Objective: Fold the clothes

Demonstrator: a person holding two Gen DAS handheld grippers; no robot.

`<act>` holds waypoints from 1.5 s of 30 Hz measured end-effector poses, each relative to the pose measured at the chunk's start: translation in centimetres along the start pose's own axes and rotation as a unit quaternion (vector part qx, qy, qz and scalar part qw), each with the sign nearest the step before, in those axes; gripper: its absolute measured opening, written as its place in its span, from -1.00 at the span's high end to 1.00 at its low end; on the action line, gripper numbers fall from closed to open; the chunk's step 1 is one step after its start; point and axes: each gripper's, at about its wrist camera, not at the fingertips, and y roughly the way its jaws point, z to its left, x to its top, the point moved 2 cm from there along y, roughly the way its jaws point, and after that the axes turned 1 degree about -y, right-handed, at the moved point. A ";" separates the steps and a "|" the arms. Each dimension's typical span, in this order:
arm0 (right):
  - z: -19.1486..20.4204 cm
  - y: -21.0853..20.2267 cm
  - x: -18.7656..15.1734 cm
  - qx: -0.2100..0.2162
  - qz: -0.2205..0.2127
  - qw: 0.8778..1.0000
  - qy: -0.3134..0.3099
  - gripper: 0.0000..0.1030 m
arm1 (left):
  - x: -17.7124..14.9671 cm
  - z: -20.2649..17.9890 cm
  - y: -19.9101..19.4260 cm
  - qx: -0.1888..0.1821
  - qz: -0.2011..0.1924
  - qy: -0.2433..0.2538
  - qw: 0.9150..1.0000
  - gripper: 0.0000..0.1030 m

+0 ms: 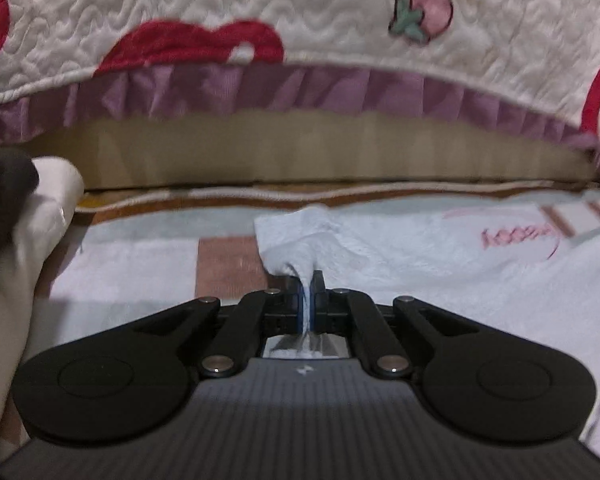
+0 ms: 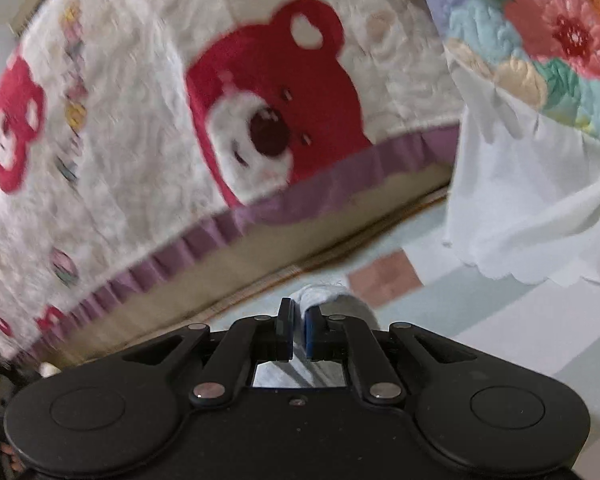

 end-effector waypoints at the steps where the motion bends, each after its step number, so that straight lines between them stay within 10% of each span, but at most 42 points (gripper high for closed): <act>1: -0.3 0.4 -0.3 -0.020 0.009 1.000 -0.004 0.90 | -0.2 -0.2 0.2 0.000 0.005 -0.004 1.000 0.96; 4: -1.1 1.0 -1.1 -0.066 0.026 0.997 0.003 0.91 | 0.5 -0.4 -0.7 -0.009 -0.010 -0.021 1.000 0.96; 10: 1.1 -0.9 0.8 -0.004 -0.043 0.999 0.003 0.90 | 2.1 -0.8 -3.0 0.009 -0.063 0.019 0.998 0.96; 15: 0.6 2.8 1.7 -0.007 -0.033 0.999 -0.003 0.90 | 2.5 -0.8 -3.1 0.005 -0.032 0.029 0.999 0.96; 21: -2.2 7.9 -0.2 -0.134 0.010 0.989 0.068 0.73 | 1.6 0.8 1.2 -0.001 0.069 -0.012 0.998 0.94; 25: -3.0 6.9 0.1 -0.113 -0.017 0.986 0.122 0.59 | 1.3 1.4 1.9 -0.018 0.087 -0.022 0.996 0.76; 33: 2.8 6.3 0.9 -0.063 0.023 0.997 -0.047 0.34 | 3.1 4.4 3.1 -0.025 0.076 -0.110 0.991 0.21; 37: 7.0 10.5 -0.7 0.000 0.171 0.981 -0.092 0.05 | 3.9 4.3 4.9 -0.039 0.101 -0.114 0.988 0.00; 43: 11.1 13.3 -4.7 -0.084 0.183 0.952 -0.233 -0.32 | 4.6 4.4 7.0 -0.036 0.129 -0.152 0.979 -0.02; 45: 11.7 13.5 -5.3 -0.094 0.166 0.951 -0.243 -0.40 | 4.8 4.0 7.4 -0.047 0.134 -0.149 0.979 -0.35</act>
